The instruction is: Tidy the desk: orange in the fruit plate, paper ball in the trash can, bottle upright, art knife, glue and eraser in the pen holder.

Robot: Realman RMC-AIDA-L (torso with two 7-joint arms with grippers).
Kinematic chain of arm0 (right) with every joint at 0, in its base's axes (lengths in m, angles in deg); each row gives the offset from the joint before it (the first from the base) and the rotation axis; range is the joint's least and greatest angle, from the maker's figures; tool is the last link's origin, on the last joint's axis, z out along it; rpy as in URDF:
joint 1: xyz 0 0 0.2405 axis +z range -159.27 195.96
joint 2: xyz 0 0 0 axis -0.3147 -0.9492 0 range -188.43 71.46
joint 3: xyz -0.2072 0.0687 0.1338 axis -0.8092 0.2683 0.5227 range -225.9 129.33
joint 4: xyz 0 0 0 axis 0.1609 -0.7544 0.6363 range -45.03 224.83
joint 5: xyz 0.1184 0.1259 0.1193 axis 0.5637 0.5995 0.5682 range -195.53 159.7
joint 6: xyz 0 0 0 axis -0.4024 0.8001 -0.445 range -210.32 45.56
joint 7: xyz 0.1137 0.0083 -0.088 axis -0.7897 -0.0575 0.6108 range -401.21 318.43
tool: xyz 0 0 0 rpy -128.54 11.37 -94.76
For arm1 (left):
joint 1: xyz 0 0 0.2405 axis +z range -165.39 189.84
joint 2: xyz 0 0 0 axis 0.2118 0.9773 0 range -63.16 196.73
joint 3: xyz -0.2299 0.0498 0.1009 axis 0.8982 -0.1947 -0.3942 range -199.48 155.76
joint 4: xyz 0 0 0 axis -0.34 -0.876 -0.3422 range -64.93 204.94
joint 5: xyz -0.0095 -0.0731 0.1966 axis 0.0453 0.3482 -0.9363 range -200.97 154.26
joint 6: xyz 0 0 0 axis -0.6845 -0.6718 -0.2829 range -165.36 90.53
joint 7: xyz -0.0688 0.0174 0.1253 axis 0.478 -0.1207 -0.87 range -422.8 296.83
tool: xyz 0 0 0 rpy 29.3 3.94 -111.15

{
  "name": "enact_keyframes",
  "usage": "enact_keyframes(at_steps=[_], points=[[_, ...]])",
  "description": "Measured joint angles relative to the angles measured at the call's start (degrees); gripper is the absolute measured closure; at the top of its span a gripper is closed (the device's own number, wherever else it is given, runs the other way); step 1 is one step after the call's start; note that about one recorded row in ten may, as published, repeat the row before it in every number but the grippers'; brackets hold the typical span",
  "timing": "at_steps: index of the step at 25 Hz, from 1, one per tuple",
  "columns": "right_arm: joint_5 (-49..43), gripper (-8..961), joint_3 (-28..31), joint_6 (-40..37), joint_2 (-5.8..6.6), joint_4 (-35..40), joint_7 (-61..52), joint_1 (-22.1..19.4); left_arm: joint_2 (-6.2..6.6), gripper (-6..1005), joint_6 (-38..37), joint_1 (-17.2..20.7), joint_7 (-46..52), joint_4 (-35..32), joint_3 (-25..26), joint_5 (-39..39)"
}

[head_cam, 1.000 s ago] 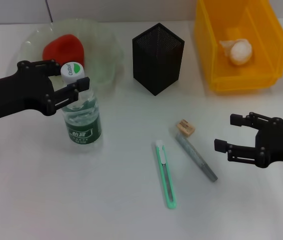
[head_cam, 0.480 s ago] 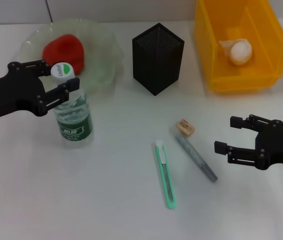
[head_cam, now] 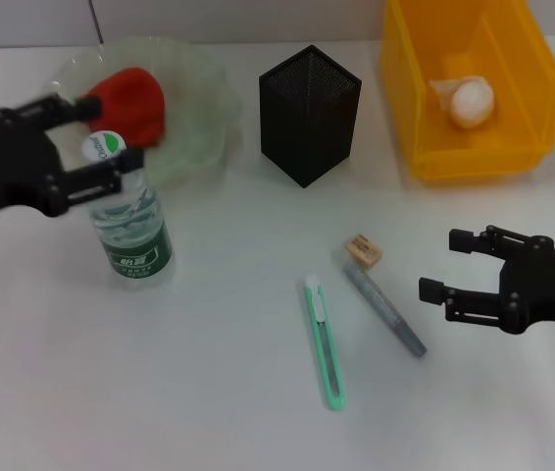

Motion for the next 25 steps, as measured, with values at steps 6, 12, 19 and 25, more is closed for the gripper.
enact_keyframes(at_steps=[6, 12, 19, 25], points=[[-0.09, 114, 3.26, -4.00, 0.08, 4.30, -6.30, 0.05, 0.06, 251, -6.47, 2.79, -0.58, -1.88, 6.48, 5.71], [-7.74, 114, 6.67, -12.42, 0.07, 19.43, -22.18, 3.50, 0.10, 193, -19.49, 4.60, -14.57, 7.87, 7.48, 4.68], [-37.91, 114, -4.15, -18.01, 0.04, 37.23, -60.01, 19.74, 0.07, 185, -21.70, 3.20, -30.34, 24.55, 7.45, -2.52], [-51.63, 115, -19.44, -22.77, -0.32, 29.77, -82.31, 40.14, 0.06, 185, -19.09, 0.47, -31.92, 31.30, 7.54, -6.62]])
